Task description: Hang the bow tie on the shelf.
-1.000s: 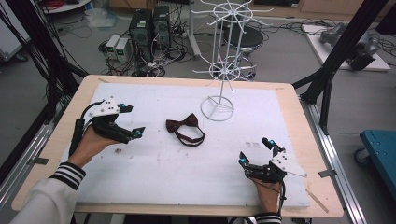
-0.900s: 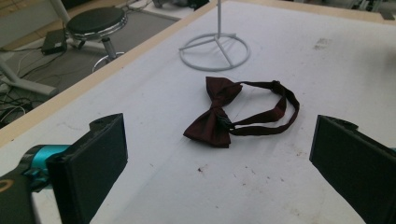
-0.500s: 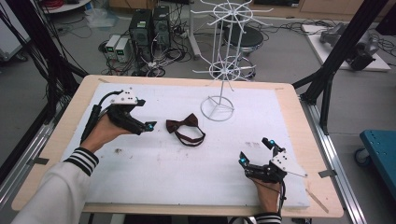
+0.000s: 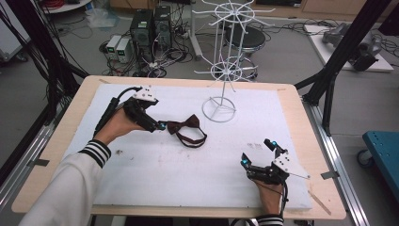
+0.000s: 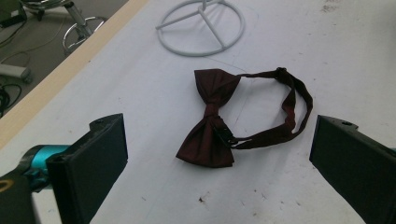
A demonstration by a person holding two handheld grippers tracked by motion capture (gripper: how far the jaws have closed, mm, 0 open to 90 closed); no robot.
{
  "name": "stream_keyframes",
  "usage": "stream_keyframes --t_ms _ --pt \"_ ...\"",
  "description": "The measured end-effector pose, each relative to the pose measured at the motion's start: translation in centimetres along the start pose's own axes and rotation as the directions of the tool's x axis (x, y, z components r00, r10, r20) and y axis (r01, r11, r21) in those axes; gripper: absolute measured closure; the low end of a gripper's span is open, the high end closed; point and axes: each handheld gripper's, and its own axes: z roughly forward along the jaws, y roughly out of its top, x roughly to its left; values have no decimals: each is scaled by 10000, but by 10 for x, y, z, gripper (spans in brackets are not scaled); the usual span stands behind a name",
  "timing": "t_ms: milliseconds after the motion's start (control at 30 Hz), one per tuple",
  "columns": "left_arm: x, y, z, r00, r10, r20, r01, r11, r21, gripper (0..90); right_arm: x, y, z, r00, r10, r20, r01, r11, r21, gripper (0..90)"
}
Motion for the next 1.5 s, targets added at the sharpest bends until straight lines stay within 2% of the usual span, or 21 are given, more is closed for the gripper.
stream_keyframes --t_ms 367,433,500,667,933,1100,1300,1500 --pt "4 11 21 9999 60 88 -62 9995 308 46 -1 0 0 10000 7 12 -7 10000 -51 7" --pt "6 7 26 9999 56 118 -65 9972 746 46 -1 0 0 10000 8 17 -8 10000 -49 7" --pt "9 4 30 9999 -30 112 19 9957 930 46 0 0 0 10000 22 16 -22 10000 -46 7" --pt "12 0 40 9998 -126 135 110 9937 1112 46 0 0 0 10000 29 22 -29 10000 -68 7" --pt "18 -7 54 9989 -160 440 91 9881 1533 47 -1 0 0 10000 34 21 -33 10000 -73 7" --pt "24 -16 65 9963 -507 693 383 9848 1696 47 0 0 -1 9999 96 39 -96 9999 -73 7" --pt "25 -20 78 9927 -710 975 497 9774 2056 47 -1 0 -1 9999 102 47 -102 9999 -83 7" --pt "19 -22 88 9913 -549 1200 252 9712 2368 87 -1 0 -1 9999 132 29 -132 9999 -90 7"
